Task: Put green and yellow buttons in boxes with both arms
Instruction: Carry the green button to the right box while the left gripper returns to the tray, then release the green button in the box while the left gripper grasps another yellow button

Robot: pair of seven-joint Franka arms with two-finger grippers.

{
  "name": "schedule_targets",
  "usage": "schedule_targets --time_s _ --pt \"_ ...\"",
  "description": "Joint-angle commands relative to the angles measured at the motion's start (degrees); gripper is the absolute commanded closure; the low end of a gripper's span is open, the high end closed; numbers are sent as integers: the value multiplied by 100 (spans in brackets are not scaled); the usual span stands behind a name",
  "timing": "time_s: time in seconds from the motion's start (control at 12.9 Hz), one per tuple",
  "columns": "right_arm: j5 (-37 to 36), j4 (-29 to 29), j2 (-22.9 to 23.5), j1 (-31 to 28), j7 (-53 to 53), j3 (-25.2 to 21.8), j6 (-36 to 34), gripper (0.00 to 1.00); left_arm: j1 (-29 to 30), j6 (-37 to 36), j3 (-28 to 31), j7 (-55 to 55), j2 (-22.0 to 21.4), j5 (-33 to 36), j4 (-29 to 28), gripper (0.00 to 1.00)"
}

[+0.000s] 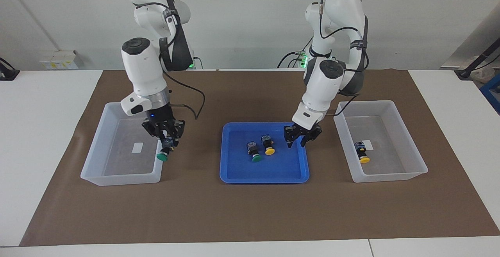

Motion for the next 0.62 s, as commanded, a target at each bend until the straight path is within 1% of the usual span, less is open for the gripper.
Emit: schedule_targets --time_s 0.0,0.23,0.31,0.39,0.54 --pt "110 -508 -404 -545 -707 66 -108 100 -362 606 102 -332 214 -11 -135 45" --pt "110 -780 -308 -1047 -1437 66 -12 100 -468 652 94 -422 250 -11 -108 45" --pt "110 -781 -177 -1196 -1718 66 15 100 -547 653 102 -448 250 -11 -108 45" --pt "110 -781 -45 -1267 -2007 66 232 100 -565 661 94 -544 250 -3 -108 45" --pt "110 -790 324 -1390 -2186 66 602 100 -653 670 103 -676 250 -11 -91 45"
